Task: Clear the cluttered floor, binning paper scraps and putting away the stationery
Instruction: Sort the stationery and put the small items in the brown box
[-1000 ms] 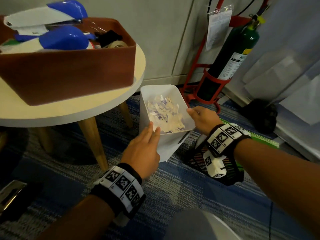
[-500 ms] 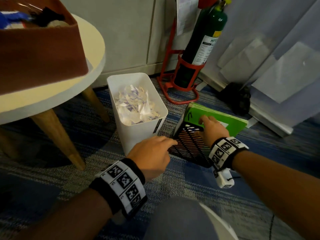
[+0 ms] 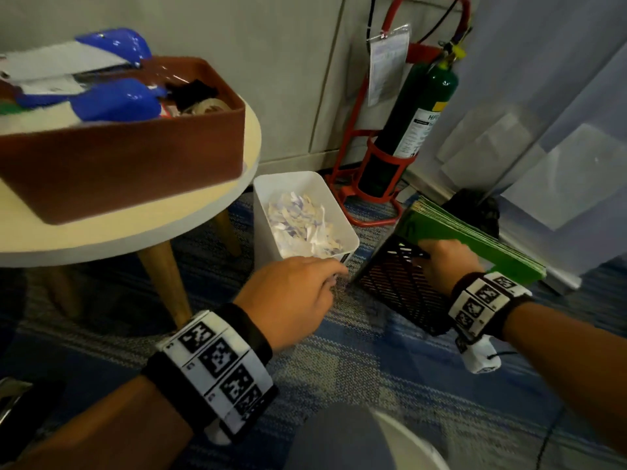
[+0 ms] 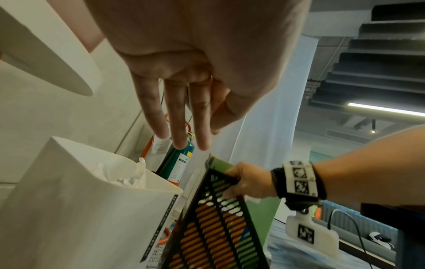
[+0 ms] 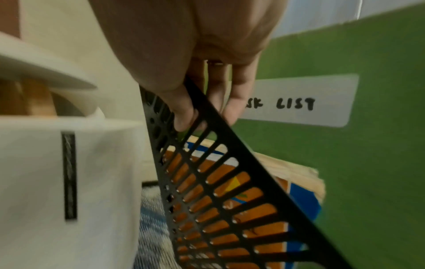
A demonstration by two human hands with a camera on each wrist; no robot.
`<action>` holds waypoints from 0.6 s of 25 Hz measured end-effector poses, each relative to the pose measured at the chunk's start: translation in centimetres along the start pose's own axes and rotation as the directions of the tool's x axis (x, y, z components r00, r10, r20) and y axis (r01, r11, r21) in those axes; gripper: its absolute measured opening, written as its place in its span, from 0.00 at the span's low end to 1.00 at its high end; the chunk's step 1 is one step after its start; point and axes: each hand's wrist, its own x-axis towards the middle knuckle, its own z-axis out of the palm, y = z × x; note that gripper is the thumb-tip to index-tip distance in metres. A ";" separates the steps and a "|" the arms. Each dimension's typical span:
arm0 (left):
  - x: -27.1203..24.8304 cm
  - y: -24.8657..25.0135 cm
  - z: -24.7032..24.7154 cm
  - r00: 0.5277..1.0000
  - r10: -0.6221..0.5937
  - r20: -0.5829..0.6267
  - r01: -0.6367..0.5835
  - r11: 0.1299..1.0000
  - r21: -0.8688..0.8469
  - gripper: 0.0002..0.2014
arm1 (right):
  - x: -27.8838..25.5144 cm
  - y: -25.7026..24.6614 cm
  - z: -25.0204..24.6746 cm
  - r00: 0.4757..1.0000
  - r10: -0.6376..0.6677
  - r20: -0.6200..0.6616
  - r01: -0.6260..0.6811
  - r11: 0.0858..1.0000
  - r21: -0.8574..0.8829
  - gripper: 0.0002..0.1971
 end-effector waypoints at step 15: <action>5.8 3.3 -2.8 0.856 -0.083 -0.510 -0.089 0.948 -0.305 0.55 | -4.8 -8.1 -20.8 0.630 -0.640 -0.440 0.630 0.753 -0.192 0.09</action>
